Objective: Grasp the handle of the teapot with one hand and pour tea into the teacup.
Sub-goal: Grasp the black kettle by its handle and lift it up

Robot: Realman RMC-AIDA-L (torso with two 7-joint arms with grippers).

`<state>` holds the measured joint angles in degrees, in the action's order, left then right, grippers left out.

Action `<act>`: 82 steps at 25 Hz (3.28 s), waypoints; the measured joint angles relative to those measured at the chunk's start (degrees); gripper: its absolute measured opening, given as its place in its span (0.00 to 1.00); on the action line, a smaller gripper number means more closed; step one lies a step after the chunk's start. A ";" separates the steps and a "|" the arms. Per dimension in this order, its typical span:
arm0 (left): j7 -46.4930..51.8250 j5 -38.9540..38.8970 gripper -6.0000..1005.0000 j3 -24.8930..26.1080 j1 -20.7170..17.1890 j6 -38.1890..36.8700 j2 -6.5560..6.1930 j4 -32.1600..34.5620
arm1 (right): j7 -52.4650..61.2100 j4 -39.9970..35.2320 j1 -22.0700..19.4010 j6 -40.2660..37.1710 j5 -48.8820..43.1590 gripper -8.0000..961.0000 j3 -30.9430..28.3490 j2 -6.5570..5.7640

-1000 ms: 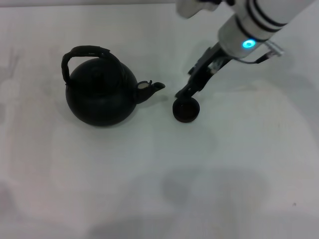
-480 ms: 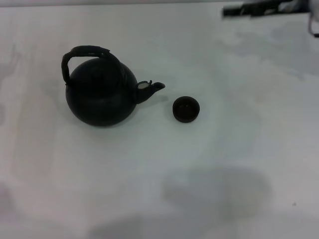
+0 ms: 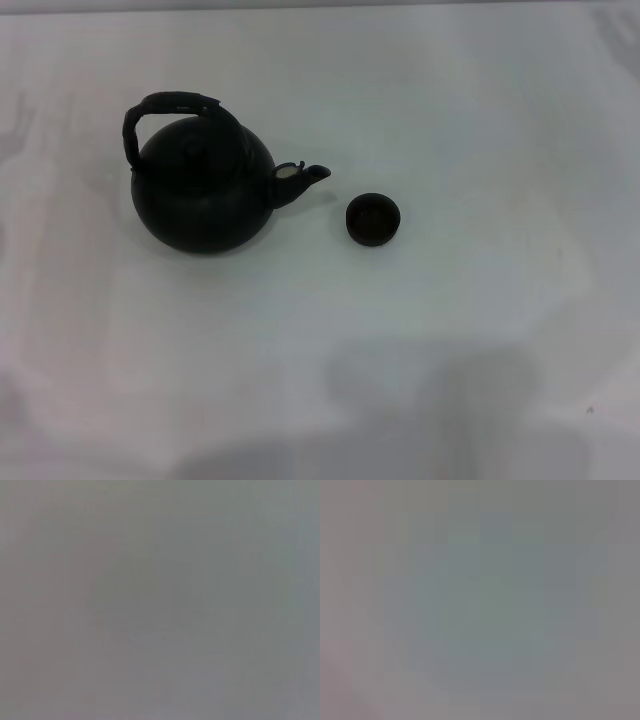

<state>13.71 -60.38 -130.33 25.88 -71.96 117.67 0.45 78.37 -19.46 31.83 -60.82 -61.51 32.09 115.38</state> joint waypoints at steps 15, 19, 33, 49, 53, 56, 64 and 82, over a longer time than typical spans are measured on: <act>0.37 5.02 0.87 -0.80 -5.88 -1.28 1.14 2.20 | -72.09 21.04 11.03 5.04 31.00 0.74 -0.51 0.81; 1.29 6.73 0.87 -0.89 -10.21 -4.71 1.27 3.07 | -71.01 20.07 11.25 5.48 34.39 0.74 -1.67 0.68; 8.53 26.33 0.87 -3.08 -16.56 -11.25 1.16 3.13 | -69.85 17.04 13.30 9.33 34.65 0.74 -1.72 0.43; 10.64 34.71 0.87 -3.81 -11.74 -10.07 1.10 2.22 | -69.26 17.65 11.14 9.00 34.72 0.74 -1.71 0.72; 10.63 34.66 0.87 -3.81 -10.30 -8.21 1.21 2.27 | -69.22 17.74 10.95 8.85 34.70 0.74 -1.42 0.73; 10.62 34.86 0.87 -3.80 -8.82 -6.50 1.26 2.32 | -69.21 17.75 10.96 8.92 34.70 0.74 -1.35 0.73; 10.37 35.01 0.87 -3.53 -6.26 -2.81 1.11 2.27 | -69.18 17.81 10.94 9.15 34.70 0.74 -1.66 0.72; 10.27 34.64 0.85 -3.17 -3.85 -1.21 0.89 2.27 | -69.13 17.88 11.37 9.33 34.70 0.74 -1.86 0.66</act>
<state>23.99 -25.74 -133.50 22.02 -73.18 118.56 2.72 9.23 -1.58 43.21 -51.50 -26.81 30.23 116.04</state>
